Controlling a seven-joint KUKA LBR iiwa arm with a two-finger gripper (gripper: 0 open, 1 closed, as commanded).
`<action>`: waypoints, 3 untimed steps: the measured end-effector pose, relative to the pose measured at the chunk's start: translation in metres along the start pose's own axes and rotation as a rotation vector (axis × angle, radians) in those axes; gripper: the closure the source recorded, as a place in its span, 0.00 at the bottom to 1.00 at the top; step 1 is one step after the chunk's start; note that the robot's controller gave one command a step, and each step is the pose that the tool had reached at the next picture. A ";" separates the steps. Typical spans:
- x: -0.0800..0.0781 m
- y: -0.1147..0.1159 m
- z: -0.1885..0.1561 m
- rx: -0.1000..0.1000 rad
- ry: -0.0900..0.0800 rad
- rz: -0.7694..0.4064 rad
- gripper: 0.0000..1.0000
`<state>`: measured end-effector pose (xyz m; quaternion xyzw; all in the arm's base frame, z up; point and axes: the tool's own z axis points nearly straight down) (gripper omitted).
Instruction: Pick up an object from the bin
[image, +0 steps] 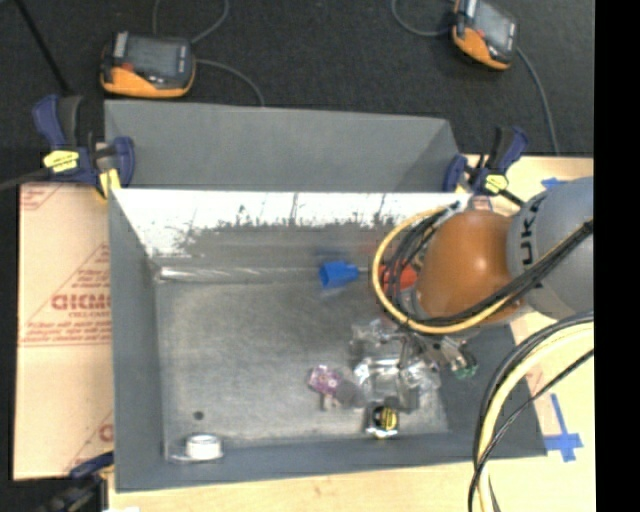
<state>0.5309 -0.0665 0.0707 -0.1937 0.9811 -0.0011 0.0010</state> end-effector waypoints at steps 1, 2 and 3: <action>-0.003 -0.002 -0.004 0.005 -0.010 0.000 1.00; -0.043 -0.019 -0.109 0.004 -0.008 0.001 1.00; -0.082 -0.020 -0.176 0.002 -0.008 -0.022 1.00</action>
Offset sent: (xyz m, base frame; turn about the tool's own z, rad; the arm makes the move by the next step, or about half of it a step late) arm 0.0000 0.0000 0.0000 0.0000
